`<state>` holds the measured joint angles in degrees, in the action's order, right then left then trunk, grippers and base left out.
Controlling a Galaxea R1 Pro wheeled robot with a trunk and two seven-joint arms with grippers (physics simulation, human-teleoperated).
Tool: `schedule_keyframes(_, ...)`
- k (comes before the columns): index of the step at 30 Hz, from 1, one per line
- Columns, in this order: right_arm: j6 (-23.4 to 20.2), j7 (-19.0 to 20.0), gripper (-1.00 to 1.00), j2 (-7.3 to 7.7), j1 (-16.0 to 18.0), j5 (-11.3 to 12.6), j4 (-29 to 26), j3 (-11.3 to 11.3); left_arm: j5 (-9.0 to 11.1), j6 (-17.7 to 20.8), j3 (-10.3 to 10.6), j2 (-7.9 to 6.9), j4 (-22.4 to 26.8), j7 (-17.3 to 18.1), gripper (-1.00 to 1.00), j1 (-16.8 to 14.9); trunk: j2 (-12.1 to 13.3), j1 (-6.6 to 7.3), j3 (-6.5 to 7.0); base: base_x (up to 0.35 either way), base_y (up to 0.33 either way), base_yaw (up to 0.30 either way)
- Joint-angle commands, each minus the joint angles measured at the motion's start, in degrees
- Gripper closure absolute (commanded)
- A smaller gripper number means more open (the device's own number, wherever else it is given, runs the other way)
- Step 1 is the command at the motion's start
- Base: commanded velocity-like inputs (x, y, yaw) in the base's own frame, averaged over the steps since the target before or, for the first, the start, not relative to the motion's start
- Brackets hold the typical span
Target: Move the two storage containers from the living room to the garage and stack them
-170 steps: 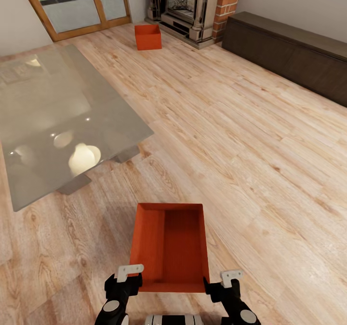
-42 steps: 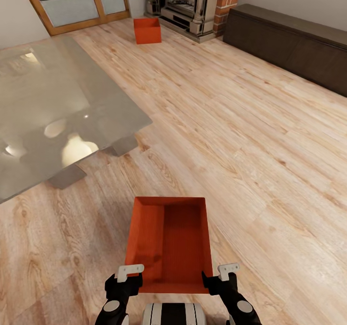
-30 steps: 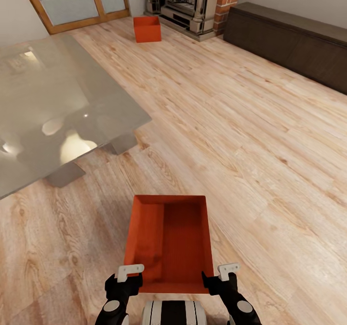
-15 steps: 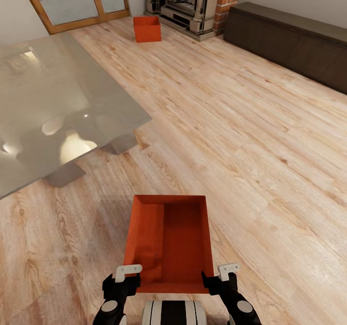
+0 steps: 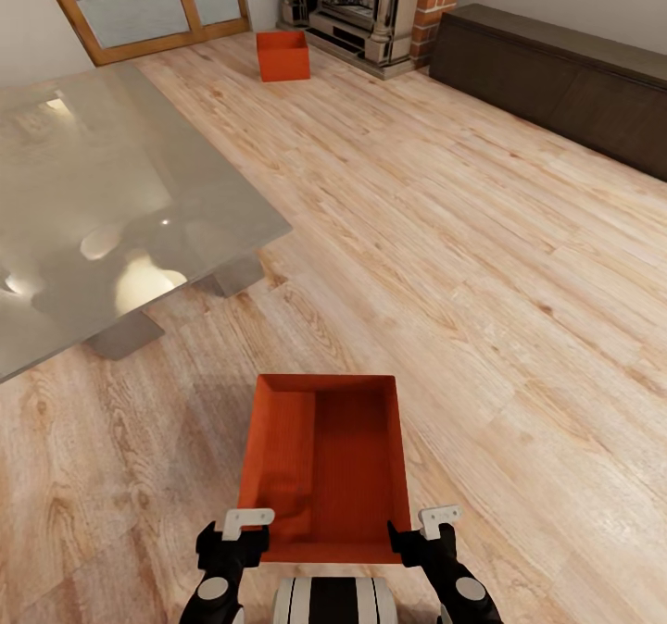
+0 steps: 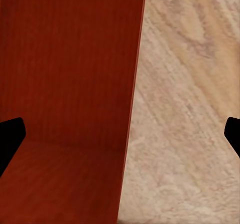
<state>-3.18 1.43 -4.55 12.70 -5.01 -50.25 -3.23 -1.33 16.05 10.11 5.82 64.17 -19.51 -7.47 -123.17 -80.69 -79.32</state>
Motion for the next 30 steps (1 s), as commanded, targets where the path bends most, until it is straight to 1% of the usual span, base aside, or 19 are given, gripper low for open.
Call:
schedule_keyframes(1,-0.33,0.15,-1.00,-0.02,0.00,-0.53,-0.11,0.07,-0.58,0.38,0.11,0.01,0.07,-0.14,-1.00,-0.01,-0.01,0.01,-0.03,0.000,0.000,0.000)
schedule_keyframes(5,-0.33,0.15,-1.00,-0.02,0.02,-0.53,-0.11,0.07,-1.27,0.38,0.02,-0.09,0.07,0.21,-1.00,-0.04,-0.01,0.01,-0.03,0.000,0.000,0.000)
schedule_keyframes(18,-0.33,0.15,-1.00,-0.02,0.01,-0.48,-0.11,0.07,-1.31,0.38,0.00,0.07,0.07,0.26,-1.00,-0.01,-0.01,0.01,-0.03,0.000,0.000,0.000)
schedule_keyframes(23,-0.33,0.14,-1.00,-0.02,0.02,-0.48,-0.11,0.07,-1.26,0.38,0.01,0.07,0.07,0.32,-1.00,-0.01,-2.02,-1.09,-0.93,0.000,0.000,0.000)
schedule_keyframes(30,-0.33,0.15,-1.00,-0.02,0.00,-0.44,-0.11,0.07,-1.22,0.38,0.05,0.15,0.07,0.32,-1.00,0.00,-2.02,-1.09,-0.93,0.000,0.000,0.000)
